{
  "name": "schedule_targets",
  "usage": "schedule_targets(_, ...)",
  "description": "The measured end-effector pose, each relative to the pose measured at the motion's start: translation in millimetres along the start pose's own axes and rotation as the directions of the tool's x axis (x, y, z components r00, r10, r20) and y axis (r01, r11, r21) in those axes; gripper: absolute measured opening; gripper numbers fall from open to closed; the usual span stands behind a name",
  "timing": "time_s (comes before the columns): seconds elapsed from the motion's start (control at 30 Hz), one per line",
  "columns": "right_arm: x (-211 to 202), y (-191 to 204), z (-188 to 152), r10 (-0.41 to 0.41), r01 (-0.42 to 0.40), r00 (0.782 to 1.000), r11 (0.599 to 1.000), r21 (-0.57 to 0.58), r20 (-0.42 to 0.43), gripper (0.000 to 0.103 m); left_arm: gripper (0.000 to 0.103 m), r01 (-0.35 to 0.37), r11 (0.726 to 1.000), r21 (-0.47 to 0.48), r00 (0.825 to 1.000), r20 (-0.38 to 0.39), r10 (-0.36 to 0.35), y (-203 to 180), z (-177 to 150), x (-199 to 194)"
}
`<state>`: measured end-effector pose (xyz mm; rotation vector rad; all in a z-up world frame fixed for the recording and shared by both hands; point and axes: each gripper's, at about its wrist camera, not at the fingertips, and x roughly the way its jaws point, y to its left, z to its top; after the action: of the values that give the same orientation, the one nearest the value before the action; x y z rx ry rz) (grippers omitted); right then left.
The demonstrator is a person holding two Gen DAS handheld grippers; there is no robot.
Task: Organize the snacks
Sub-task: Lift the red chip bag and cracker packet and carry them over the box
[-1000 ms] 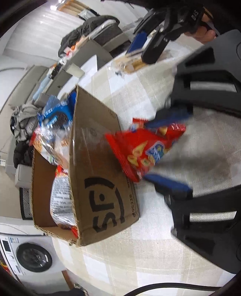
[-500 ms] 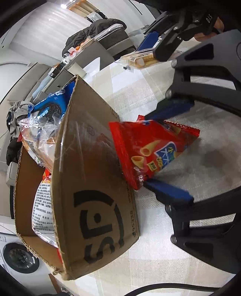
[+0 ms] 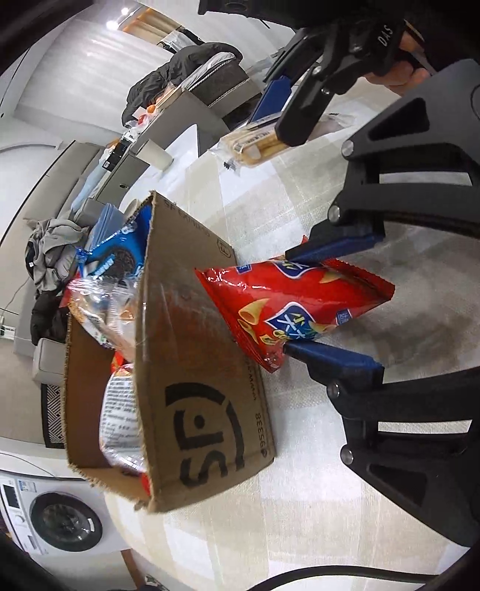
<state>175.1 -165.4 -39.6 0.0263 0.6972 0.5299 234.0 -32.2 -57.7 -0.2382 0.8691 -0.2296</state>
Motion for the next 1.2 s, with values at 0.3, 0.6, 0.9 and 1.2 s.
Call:
schedule_targets(0.3,-12,11,2,-0.003,0.003,1.000,1.000,-0.020,0.020,0.059,0.039,0.022,0.999,-0.023,0.999,0.038,-0.021,13,-9,-32)
schedule_targets(0.6,-17,27,11,0.020,-0.018,0.998,0.999,-0.041,0.058,0.059,0.039,0.017,1.000,-0.020,0.993,0.119,-0.014,25,-14,-96)
schedule_targets(0.9,-20,32,33,0.045,-0.039,0.992,0.998,-0.054,0.121,0.059,0.039,-0.002,1.000,-0.019,0.981,0.196,0.006,34,-3,-154)
schedule_targets(1.2,-13,34,60,0.054,-0.045,0.985,0.997,-0.059,0.165,0.059,0.039,-0.030,0.999,-0.023,0.971,0.236,0.035,40,21,-183)
